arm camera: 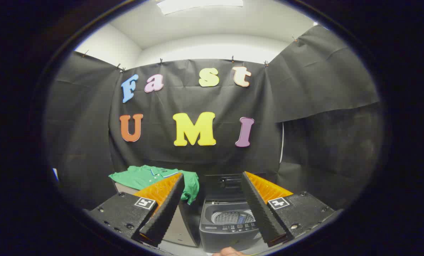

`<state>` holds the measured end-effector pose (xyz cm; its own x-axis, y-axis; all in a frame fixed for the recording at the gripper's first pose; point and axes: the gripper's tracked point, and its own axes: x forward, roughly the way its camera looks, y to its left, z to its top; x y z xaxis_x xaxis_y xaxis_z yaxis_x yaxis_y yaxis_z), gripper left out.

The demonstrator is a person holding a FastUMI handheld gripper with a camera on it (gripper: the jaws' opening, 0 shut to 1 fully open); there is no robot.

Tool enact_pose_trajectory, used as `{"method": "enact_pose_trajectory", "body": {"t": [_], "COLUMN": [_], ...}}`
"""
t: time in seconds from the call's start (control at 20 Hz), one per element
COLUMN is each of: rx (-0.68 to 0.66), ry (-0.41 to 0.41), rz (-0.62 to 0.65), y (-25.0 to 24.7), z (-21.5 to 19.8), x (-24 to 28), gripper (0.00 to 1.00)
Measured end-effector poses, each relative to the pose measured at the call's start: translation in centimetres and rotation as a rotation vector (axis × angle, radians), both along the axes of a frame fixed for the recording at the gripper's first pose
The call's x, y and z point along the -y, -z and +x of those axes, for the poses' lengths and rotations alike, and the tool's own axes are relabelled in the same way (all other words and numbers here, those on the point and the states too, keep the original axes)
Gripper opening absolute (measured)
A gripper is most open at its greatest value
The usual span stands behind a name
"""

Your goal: Put the clothes into the washing machine and then close the washing machine lid.

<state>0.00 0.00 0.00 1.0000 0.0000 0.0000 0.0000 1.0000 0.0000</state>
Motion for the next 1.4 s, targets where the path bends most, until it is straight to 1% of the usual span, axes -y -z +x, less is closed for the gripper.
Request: {"method": "enact_pose_trajectory", "body": {"t": [0.35,0.6,0.75,0.95,1.15,1.4], "rx": [-0.021,-0.026,-0.043,-0.122,-0.165,-0.305], "ry": [0.007,0.004,0.020,0.010,0.008,-0.033], "rz": [0.003,0.003,0.002,0.019,0.015,0.055], "y": [0.2,-0.2,0.0,0.6,0.5,1.6], "z": [-0.4,-0.4,0.1,1.0,2.5,4.2], "x": [-0.1,-1.8,-3.0,-6.1,-9.7,-14.9], "gripper": [1.00,1.00,1.00,1.00,1.00,1.00]}}
